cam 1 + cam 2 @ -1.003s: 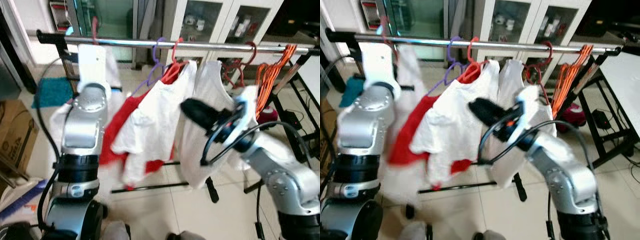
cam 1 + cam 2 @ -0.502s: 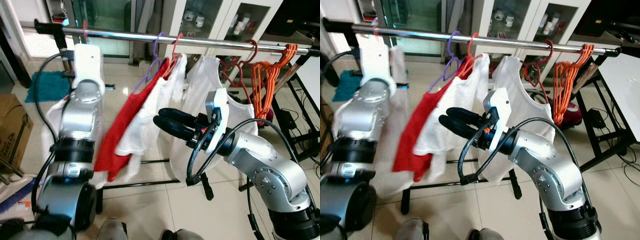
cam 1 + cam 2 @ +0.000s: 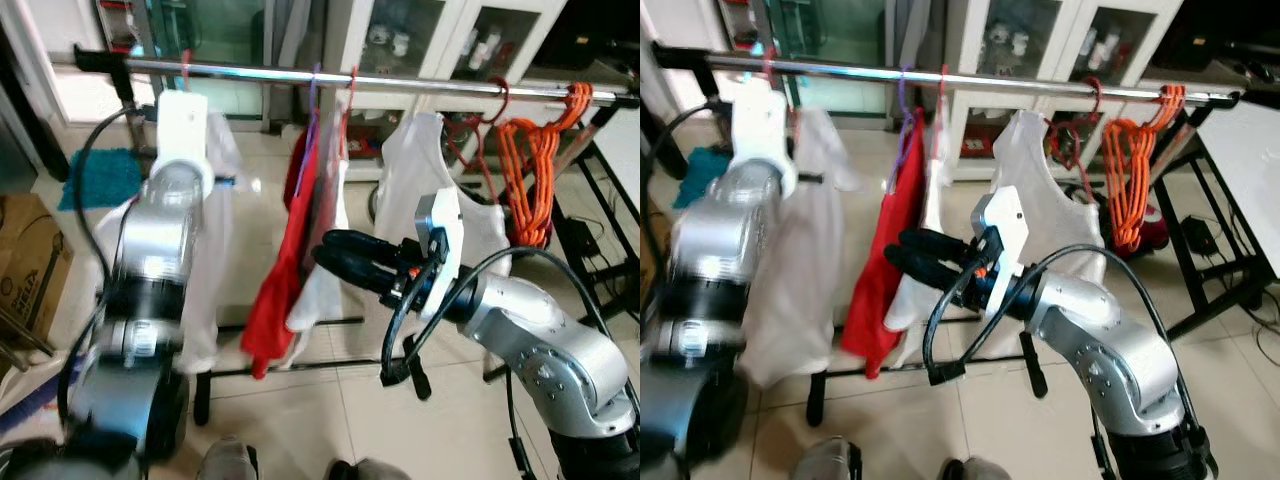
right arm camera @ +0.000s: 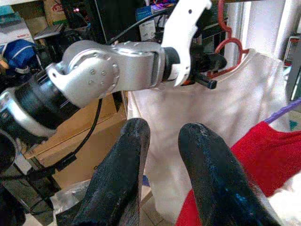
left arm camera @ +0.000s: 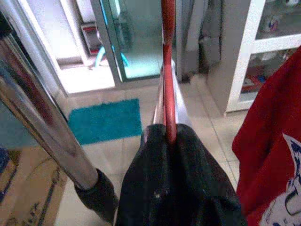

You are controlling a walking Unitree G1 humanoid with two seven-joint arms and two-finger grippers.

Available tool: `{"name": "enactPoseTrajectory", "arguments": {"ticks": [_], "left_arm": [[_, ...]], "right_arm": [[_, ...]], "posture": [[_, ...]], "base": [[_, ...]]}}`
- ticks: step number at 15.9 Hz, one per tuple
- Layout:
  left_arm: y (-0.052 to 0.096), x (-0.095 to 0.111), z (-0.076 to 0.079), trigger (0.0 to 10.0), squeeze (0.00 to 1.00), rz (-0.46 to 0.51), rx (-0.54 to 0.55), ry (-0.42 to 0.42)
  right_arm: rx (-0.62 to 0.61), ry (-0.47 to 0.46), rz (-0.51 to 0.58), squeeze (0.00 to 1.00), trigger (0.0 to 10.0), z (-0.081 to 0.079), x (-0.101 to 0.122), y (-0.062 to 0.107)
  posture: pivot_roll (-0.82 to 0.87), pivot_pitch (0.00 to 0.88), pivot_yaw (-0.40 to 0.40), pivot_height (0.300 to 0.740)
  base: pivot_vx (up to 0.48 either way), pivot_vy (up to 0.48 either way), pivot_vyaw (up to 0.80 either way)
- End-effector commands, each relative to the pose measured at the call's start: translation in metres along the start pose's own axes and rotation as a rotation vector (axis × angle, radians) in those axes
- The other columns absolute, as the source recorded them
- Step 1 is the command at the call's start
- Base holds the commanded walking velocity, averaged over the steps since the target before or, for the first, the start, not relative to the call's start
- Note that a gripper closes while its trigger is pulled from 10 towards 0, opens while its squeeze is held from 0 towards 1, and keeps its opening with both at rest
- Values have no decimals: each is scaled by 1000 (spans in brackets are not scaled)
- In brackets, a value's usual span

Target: Hang hanger

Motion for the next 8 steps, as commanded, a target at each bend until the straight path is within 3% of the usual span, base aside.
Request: {"name": "enactPoseTrajectory", "arguments": {"ticks": [1,3,5,6,7,8], "left_arm": [[1,-35,8,10000,0,-165,-15,-26],[7,-42,12,10000,0,-189,-43,-16],[6,-36,10,10000,0,-167,-38,-14],[6,-31,10,10000,0,-154,-51,26],[7,-29,10,10000,1000,-148,-56,38],[10,-29,9,10000,1000,-142,-49,63]], "right_arm": [[-17,17,11,0,10000,2,3,3],[15,-2,36,0,10000,0,5,1],[82,-4,62,0,10000,-8,9,3],[72,6,59,0,10000,-7,9,3],[69,7,60,0,10000,-6,10,4],[67,9,63,0,10000,-6,10,4]], "posture": [[48,86,-119,740],[48,76,-115,740],[44,68,-112,740],[43,66,-110,740],[42,67,-108,740],[44,66,-107,740]], "base": [[0,0,0],[0,0,0],[0,0,0],[0,0,0],[0,0,0],[0,0,0]]}}
Point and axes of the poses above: a point about 5 cm out from each wrist's last joint towards the gripper, its own y axis pointing back from the gripper into the wrist, its own x axis along the axis of the wrist's last joint, z = x × y, the point moved 1 cm from there along -y, pointing out of the wrist towards the gripper, and after that the axes turned 5 degrees about y, right-handed, at the moved point
